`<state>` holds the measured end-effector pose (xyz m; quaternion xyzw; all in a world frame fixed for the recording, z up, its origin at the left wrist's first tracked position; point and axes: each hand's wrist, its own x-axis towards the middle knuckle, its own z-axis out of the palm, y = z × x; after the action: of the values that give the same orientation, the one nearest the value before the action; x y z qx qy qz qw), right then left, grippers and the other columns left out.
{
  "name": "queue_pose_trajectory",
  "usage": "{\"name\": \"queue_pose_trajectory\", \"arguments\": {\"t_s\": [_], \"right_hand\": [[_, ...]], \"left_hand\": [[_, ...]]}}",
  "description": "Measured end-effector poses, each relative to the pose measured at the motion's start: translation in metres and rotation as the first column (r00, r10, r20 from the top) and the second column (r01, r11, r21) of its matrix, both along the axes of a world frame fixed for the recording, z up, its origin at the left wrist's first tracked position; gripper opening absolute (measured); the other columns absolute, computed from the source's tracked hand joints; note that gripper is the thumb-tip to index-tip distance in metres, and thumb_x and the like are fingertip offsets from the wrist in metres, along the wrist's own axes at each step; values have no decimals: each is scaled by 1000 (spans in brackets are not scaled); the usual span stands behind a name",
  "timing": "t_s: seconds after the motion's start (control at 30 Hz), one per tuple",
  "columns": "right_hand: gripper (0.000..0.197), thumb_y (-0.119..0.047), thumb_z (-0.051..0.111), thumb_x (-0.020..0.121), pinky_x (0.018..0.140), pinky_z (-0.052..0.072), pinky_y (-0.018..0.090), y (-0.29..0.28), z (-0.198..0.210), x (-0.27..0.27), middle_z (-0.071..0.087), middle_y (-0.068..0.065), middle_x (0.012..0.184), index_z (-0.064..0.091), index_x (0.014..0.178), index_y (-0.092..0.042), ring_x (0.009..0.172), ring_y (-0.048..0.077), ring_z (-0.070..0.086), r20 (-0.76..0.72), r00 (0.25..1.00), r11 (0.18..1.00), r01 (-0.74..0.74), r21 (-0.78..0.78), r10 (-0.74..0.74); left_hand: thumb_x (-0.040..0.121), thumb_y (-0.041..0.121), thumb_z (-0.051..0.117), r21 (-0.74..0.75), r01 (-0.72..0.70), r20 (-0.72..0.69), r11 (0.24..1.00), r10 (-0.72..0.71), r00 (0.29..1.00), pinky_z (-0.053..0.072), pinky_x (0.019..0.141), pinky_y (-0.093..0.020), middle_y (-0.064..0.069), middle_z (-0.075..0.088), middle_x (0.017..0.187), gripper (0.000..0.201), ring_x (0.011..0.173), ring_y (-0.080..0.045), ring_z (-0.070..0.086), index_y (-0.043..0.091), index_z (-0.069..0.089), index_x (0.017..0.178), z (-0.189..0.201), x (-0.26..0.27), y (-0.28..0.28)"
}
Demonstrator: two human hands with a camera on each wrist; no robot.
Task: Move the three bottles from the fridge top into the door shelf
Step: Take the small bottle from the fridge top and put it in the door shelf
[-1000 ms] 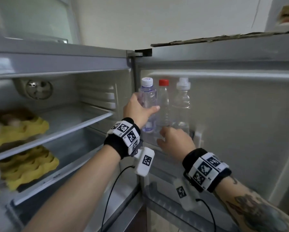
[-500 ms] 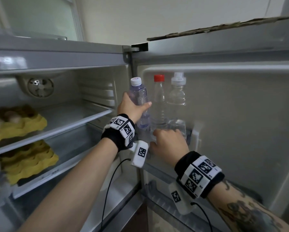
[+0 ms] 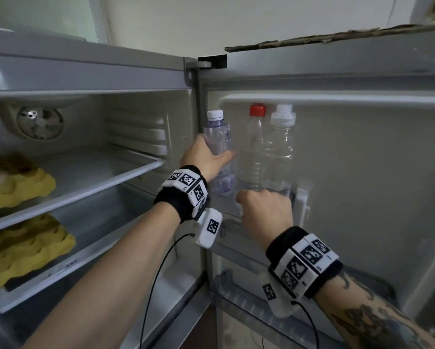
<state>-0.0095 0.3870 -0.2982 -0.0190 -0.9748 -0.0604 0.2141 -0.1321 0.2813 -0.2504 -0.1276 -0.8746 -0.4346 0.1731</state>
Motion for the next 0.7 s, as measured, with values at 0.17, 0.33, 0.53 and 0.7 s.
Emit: {"name": "queue_pose_trajectory", "arguments": {"t_s": [0.17,0.33,0.53,0.7], "right_hand": [[26,-18,54,84,63,37,29,5,0,3,73,7,93,65,108,-21,90,32,69,-12,1000,1000,0,22,1],[30,-20,49,86,61,39,29,11,-6,0,74,3,87,66,110,-27,85,31,70,-85,996,999,-15,-37,12],[26,-23,48,86,59,41,29,16,-12,-6,74,0,79,69,101,-26,77,30,70,-169,985,994,8,-109,-26],[25,-23,47,85,58,40,28,16,-14,-9,73,1,74,70,94,-24,71,31,69,-182,982,986,17,-168,-48]], "left_hand": [[62,56,79,-10,66,19,998,-66,998,50,89,-33,3,66,114,72,101,-20,64,19,50,117,-16,-3,7],[63,60,76,-57,67,18,996,-66,998,49,85,-30,2,66,110,74,98,-20,63,20,49,118,-17,-5,8],[60,65,75,-90,55,19,994,-54,998,53,86,-36,3,66,110,80,96,-20,65,20,49,121,-21,-7,10],[64,64,73,-127,57,45,990,-51,998,49,90,-35,-2,64,117,83,106,-24,61,14,46,125,-24,-6,11]]}}
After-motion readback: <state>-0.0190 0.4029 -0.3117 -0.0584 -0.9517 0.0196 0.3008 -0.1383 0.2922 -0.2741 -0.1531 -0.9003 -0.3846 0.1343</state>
